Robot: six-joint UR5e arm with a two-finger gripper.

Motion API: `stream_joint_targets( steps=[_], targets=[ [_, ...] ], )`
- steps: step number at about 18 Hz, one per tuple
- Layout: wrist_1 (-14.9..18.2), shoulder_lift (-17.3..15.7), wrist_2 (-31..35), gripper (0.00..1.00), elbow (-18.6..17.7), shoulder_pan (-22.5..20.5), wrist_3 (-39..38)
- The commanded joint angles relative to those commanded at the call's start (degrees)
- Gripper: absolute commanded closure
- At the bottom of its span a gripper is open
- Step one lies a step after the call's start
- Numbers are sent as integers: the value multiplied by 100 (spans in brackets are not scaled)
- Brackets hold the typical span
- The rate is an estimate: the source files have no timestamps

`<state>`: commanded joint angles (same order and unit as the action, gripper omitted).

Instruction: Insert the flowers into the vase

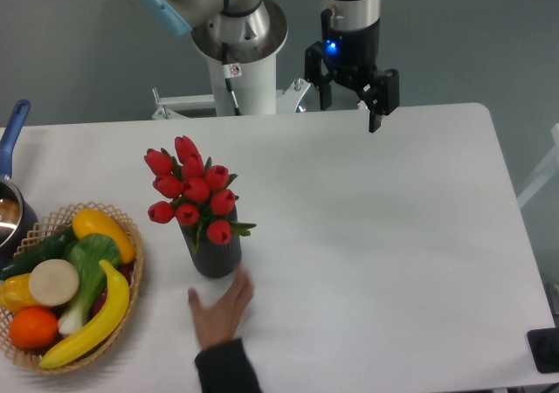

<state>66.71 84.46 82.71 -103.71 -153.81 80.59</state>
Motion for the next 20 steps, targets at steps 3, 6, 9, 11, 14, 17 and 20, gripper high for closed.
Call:
stream_joint_targets(
  steps=[3,6,9,11,14,17,20],
  targets=[
    [9,115,9,0,-17,18,-9],
    [18,176,18,0,-17,106,-9],
    [44,132,18,0,70,272,0],
    [201,-34,53,0,106,343,0],
    [325,-279,184,0,79,326,122],
    [448,-395,185,0,79,290,395],
    [343,-282,150,0,149,352,483]
  ],
)
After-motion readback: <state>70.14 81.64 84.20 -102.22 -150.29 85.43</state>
